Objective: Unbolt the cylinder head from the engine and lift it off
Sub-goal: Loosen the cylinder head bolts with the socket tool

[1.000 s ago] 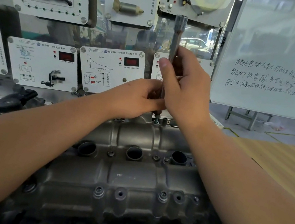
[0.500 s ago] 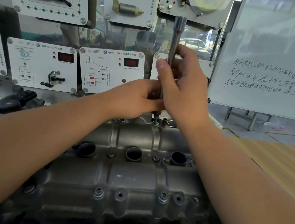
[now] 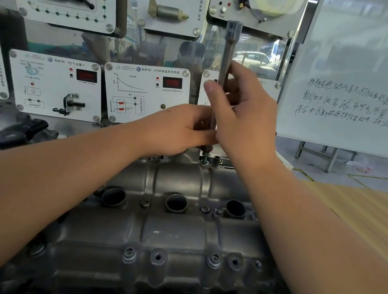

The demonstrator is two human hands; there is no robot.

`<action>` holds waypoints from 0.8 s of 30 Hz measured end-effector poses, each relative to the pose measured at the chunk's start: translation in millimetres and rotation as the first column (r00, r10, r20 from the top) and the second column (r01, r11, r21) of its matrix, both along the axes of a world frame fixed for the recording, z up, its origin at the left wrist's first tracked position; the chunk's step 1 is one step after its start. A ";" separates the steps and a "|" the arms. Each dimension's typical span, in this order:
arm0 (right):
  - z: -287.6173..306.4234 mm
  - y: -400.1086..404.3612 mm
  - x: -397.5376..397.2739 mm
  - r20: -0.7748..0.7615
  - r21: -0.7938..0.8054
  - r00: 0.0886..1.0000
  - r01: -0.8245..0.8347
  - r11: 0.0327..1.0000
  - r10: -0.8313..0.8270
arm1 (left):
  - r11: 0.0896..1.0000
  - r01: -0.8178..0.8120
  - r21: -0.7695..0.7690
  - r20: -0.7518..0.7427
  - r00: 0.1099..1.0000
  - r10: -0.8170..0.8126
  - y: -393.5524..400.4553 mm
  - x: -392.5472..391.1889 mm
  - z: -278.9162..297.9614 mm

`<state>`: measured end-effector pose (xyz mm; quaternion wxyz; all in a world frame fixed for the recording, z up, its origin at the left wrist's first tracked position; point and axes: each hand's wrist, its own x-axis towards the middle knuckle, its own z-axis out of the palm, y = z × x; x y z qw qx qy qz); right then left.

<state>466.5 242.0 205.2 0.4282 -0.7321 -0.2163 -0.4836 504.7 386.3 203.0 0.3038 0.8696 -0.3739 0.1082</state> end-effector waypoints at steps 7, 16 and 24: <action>0.6 0.8 0.4 -0.070 -0.021 0.998 -0.004 1.000 0.002 | 0.998 0.035 -0.043 -0.042 0.998 -0.037 1.3 -1.3 -2.1; -1.1 0.5 1.1 0.010 -0.038 0.999 0.044 0.998 -0.043 | 0.997 0.032 -0.074 -0.007 0.999 -0.032 -0.1 0.0 -2.1; -2.0 1.3 2.4 -0.095 0.018 0.995 -0.002 1.000 0.004 | 0.997 0.011 -0.073 -0.058 0.998 -0.015 0.4 -4.1 -0.3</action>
